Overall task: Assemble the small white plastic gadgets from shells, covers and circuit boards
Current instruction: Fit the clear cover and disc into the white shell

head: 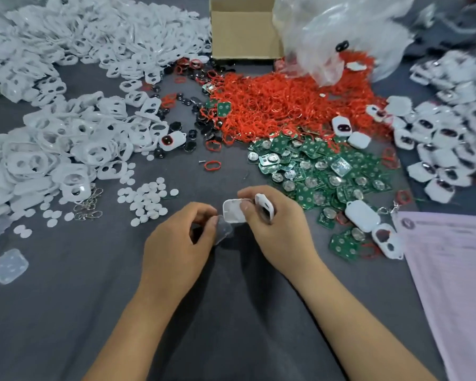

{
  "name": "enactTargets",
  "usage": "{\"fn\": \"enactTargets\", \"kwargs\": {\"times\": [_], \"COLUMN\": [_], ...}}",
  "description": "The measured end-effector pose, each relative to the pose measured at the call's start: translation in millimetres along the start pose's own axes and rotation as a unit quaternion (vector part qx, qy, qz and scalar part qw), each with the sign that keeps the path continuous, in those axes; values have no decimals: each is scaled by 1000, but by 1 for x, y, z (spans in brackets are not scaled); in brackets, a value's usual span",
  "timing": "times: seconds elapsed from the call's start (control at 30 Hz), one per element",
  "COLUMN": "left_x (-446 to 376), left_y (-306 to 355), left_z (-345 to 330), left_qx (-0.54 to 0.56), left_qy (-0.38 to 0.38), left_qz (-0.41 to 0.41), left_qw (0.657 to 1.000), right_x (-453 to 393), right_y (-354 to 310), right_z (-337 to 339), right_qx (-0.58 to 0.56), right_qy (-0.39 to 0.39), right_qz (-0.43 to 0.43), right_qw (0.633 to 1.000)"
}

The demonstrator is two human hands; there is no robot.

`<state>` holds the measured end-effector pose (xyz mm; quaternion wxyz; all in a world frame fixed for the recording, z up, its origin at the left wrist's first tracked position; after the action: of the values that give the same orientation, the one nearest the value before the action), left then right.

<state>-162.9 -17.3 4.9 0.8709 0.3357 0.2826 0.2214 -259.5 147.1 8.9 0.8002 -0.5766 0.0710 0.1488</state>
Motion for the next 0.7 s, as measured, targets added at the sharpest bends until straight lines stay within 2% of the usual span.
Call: {"fn": "enactTargets", "kwargs": {"times": [0.27, 0.5, 0.7], "left_x": [-1, -2, 1], "left_y": [1, 5, 9], "left_z": [1, -1, 7], "left_qx": [39, -16, -52], "left_qy": [1, 15, 48], "left_qz": [14, -13, -33], "left_qw": [999, 1000, 997], "right_x": [-2, -4, -5], "right_y": [-3, -4, 1], "right_z": [1, 5, 9], "right_qx": [23, 109, 114], "right_qy": [-5, 8, 0], "right_qz": [20, 74, 50], "right_qw": [1000, 991, 992]}}
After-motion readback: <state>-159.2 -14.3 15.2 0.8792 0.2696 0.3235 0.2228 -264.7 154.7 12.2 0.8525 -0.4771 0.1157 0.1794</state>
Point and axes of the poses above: each hand's wrist, its own x-axis away from the middle knuckle, its own z-axis out of the back of the hand, y = z × x, the point moved 7 cm from there along -x, towards the middle knuckle, and after that the axes turned 13 degrees about y, right-handed, at the moved point
